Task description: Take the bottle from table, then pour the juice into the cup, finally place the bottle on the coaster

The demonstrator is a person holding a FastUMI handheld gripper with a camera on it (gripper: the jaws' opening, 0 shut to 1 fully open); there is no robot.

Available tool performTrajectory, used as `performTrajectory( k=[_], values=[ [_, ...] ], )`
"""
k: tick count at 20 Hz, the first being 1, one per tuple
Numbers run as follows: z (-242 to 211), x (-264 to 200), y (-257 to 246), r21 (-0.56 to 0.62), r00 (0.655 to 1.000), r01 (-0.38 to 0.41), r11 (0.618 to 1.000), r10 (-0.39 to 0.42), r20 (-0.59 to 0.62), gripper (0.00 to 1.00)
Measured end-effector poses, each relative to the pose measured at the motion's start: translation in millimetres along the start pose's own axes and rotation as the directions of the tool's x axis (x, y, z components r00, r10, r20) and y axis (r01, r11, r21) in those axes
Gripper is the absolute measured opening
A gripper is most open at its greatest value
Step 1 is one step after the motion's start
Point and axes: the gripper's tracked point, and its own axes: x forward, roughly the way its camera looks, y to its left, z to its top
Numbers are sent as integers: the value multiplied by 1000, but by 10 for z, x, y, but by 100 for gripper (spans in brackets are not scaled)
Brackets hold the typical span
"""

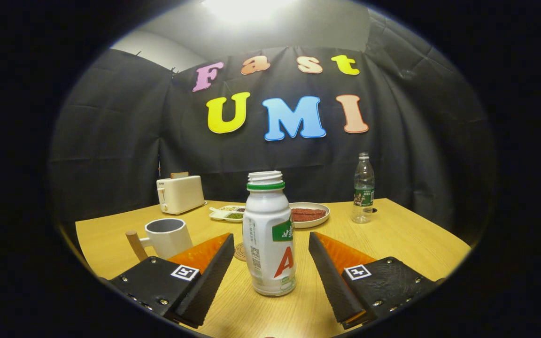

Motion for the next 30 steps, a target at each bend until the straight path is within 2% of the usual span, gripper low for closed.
performTrajectory(
  k=[8,11,14,16,17,20,21,30],
  values=[
    [-128,208,-44,24,999,22,999,-21,-50,97],
    [-162,231,-57,18,998,35,999,-34,-58,77],
    [-192,244,-86,-17,994,73,997,-74,-75,75],
    [-192,237,-25,-26,994,65,998,-67,-84,71],
    [-188,202,-5,-26,995,56,998,-58,-83,66],
    [-183,223,5,-34,994,53,998,-56,-90,66],
    [-183,229,4,-31,995,53,998,-55,-88,60],
    [-121,233,85,-118,994,30,993,-42,-102,61]
  ],
)
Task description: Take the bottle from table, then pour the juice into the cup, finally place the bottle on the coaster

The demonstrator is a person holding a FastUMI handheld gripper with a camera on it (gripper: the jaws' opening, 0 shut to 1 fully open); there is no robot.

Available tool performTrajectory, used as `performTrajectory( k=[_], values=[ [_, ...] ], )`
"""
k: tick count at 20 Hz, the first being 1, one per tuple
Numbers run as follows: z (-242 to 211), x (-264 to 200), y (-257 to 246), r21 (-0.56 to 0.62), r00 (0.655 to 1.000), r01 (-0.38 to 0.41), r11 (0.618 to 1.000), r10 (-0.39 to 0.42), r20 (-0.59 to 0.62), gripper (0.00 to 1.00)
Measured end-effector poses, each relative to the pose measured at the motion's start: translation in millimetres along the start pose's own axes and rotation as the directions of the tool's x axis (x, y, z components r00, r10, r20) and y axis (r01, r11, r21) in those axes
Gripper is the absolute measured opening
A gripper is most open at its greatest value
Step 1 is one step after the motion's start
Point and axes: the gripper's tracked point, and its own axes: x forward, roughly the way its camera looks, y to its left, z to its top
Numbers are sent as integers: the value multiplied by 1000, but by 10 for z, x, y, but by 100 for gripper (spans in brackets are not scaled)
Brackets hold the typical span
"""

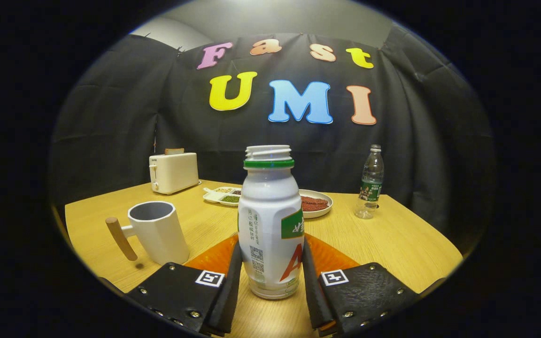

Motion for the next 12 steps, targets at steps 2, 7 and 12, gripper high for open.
performTrajectory(
  k=[2,7,12],
  values=[
    [39,5,5,-20,1000,2,1000,-1,4,61],
    [144,16,-67,-101,999,35,994,-35,1,60],
    [272,24,-121,-210,997,73,975,-70,19,60]
  ],
)
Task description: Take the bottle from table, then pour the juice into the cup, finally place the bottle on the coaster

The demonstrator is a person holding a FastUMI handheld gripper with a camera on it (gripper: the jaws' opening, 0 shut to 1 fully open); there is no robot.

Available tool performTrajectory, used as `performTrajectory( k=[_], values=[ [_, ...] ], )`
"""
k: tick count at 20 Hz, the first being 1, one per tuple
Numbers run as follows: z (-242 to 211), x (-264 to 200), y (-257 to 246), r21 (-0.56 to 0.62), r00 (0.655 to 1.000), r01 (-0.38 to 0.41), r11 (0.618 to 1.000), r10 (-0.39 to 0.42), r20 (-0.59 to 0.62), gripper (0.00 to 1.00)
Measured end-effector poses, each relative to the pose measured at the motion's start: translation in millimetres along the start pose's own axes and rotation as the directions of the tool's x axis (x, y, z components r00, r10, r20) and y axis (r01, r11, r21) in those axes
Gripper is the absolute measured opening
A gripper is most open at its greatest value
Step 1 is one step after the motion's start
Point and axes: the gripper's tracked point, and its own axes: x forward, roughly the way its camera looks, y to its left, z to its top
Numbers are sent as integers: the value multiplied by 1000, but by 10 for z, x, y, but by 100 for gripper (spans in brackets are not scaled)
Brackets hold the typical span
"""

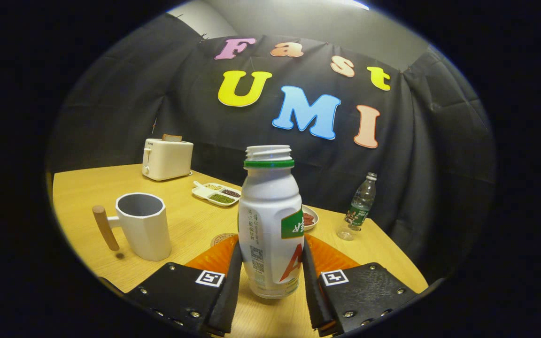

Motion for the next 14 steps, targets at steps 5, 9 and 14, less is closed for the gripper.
performTrajectory(
  k=[5,9,14],
  values=[
    [146,10,-14,-93,1000,23,995,-21,23,61],
    [269,18,-9,-162,998,43,986,-36,46,60],
    [362,52,39,-227,998,51,973,-39,57,60]
  ],
)
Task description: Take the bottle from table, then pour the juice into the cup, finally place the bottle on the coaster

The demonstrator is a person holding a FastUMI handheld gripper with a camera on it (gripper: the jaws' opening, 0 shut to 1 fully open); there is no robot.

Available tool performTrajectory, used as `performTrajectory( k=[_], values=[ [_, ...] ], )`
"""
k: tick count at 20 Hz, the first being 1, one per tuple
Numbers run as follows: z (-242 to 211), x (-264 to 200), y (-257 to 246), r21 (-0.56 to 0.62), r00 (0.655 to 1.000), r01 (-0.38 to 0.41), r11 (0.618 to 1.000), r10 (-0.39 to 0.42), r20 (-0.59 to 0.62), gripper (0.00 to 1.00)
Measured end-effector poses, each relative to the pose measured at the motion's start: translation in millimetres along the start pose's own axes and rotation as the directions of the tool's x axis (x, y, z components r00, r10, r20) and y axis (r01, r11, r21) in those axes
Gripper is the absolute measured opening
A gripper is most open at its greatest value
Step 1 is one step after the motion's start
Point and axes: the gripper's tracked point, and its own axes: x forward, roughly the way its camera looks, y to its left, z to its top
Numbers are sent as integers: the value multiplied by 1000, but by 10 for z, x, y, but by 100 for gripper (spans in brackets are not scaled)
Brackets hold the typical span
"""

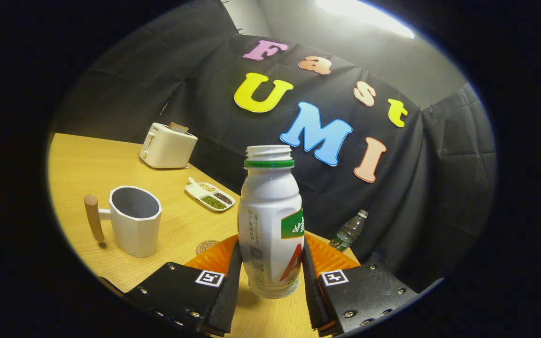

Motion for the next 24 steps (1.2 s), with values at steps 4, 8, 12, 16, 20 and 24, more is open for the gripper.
performTrajectory(
  k=[4,8,12,16,20,24],
  values=[
    [88,7,13,-62,1000,8,998,-8,12,60],
    [160,18,40,-129,1000,14,992,-11,26,60],
    [199,47,71,-197,999,22,980,-16,30,60],
    [205,69,137,-249,1000,17,968,-10,28,60],
    [212,82,205,-299,999,16,954,-7,32,60],
    [223,88,273,-340,999,12,940,0,37,60]
  ],
)
